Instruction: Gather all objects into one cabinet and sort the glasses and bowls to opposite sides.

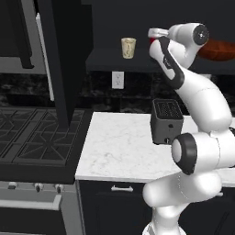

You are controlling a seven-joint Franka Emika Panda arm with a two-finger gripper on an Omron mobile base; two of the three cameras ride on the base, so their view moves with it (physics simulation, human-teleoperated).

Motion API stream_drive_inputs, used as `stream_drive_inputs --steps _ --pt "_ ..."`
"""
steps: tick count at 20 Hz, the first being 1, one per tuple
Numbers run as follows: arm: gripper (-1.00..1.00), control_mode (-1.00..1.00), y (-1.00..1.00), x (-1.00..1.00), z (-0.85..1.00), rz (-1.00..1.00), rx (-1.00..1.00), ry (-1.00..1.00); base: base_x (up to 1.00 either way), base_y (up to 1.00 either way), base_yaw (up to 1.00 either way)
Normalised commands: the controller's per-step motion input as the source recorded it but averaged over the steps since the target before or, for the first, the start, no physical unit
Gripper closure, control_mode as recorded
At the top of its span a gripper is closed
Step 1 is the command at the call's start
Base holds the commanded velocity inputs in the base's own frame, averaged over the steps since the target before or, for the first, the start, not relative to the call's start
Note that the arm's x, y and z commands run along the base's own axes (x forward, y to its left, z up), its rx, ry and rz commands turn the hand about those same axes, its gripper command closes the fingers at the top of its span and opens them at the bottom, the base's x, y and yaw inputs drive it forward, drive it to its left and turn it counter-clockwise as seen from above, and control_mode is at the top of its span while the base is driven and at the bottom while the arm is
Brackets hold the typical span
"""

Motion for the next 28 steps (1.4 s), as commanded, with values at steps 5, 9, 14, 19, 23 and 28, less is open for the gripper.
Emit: stream_drive_inputs --steps 5,9,14,19,23,28 --pt "1.0 -1.0 0.0 0.0 -0.02 0.0 0.0 0.0 0.0 0.0 0.0" --pt "1.0 -1.0 0.0 0.02 -0.31 0.0 0.0 -0.05 0.0 0.0 0.0" --pt "1.0 -1.0 0.03 0.0 -0.07 0.0 0.0 -0.01 0.0 0.0 0.0" --pt "1.0 -1.0 0.04 -0.03 -0.32 0.01 -0.09 -0.11 0.0 0.0 0.0" --pt "1.0 -1.0 0.0 0.0 -0.22 0.0 -0.11 -0.01 0.0 0.0 0.0" --pt "1.0 -1.0 0.0 0.0 0.0 0.0 0.0 0.0 0.0 0.0 0.0"
